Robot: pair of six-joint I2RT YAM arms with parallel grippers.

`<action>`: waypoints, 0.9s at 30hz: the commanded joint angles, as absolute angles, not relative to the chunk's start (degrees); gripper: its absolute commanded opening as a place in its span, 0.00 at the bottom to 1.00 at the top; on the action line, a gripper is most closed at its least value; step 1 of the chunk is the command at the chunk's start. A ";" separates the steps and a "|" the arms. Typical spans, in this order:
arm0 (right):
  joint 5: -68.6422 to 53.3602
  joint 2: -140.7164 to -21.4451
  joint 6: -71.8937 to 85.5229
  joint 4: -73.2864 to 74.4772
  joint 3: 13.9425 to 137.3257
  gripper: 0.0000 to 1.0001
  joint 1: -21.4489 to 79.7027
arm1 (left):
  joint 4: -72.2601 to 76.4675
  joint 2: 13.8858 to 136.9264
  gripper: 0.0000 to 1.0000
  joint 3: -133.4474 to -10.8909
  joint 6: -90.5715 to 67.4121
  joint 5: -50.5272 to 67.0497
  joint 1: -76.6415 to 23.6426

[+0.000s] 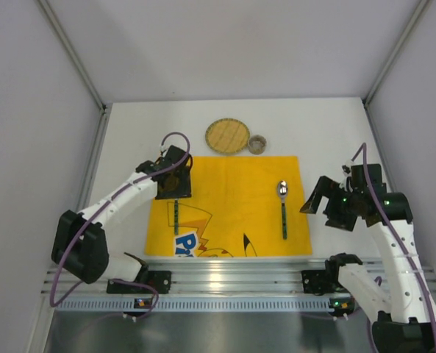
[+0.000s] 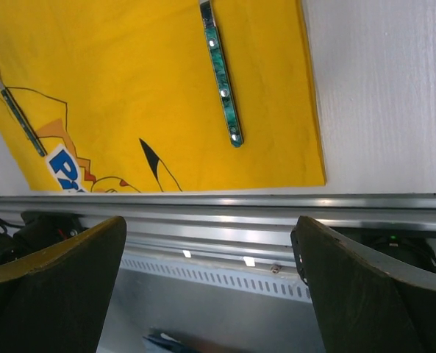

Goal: Set the dinner table for one person

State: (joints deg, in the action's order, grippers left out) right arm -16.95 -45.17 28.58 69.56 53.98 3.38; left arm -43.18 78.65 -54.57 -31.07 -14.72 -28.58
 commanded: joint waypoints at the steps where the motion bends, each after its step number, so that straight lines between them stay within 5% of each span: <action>1: -14.68 -46.23 27.78 68.47 55.89 1.00 4.22 | -44.74 81.11 0.71 -63.70 -26.99 -18.37 -28.22; 13: -14.86 -55.80 25.32 63.98 59.67 1.00 3.78 | -26.38 121.26 0.68 -102.00 -34.16 15.00 -14.87; 20: -10.90 -60.11 23.91 64.16 62.31 1.00 1.85 | -22.68 142.53 0.63 -121.35 -40.42 23.80 -10.73; 27: -11.07 -69.67 23.73 60.39 63.89 1.00 0.62 | -12.84 149.06 0.50 -122.26 -45.26 32.50 -9.05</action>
State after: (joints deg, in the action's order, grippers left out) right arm -11.62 -66.24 24.45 64.07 60.53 1.26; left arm -16.69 145.93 -121.47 -43.38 27.05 -8.78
